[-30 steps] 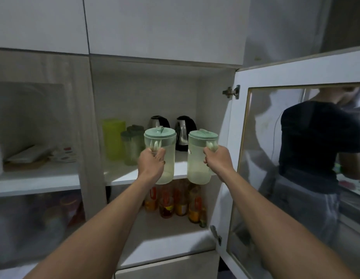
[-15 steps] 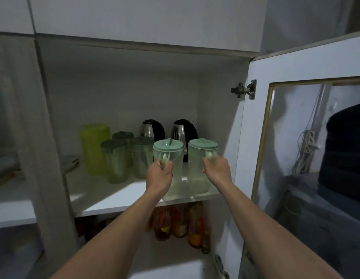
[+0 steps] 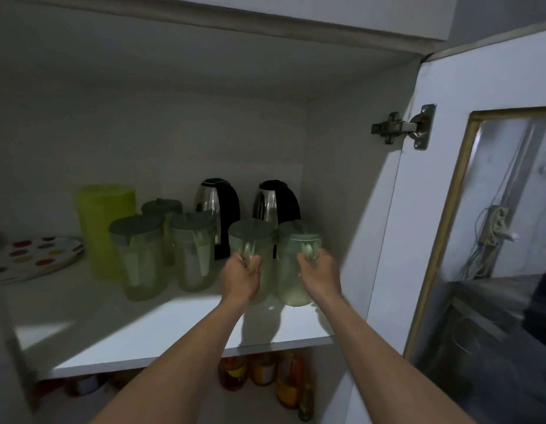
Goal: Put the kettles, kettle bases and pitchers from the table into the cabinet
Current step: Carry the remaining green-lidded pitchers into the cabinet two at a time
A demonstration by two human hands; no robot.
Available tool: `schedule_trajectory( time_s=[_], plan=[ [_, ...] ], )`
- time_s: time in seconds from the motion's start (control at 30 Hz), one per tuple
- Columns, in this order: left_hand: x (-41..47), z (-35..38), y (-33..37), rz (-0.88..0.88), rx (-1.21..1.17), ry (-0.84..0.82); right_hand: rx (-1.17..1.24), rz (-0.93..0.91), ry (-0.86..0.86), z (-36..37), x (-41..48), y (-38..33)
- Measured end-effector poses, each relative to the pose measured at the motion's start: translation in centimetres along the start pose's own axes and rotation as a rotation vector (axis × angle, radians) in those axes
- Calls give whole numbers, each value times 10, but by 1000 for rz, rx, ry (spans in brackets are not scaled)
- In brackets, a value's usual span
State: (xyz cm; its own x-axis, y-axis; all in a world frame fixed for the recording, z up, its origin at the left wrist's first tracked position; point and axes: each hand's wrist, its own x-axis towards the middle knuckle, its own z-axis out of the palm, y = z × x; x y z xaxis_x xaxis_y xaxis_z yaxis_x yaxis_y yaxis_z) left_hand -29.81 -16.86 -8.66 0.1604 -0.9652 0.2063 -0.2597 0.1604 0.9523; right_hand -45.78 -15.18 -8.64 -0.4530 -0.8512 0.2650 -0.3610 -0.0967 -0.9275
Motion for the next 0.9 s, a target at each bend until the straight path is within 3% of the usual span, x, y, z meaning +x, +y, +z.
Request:
schedule_trajectory(
  time_s=[0.53, 0.9],
  plan=[
    [71, 21, -7, -43, 82, 44, -14, 36, -1, 25, 50, 7],
    [64, 15, 6, -32, 243, 90, -152, 113, -43, 15, 47, -8]
  ],
)
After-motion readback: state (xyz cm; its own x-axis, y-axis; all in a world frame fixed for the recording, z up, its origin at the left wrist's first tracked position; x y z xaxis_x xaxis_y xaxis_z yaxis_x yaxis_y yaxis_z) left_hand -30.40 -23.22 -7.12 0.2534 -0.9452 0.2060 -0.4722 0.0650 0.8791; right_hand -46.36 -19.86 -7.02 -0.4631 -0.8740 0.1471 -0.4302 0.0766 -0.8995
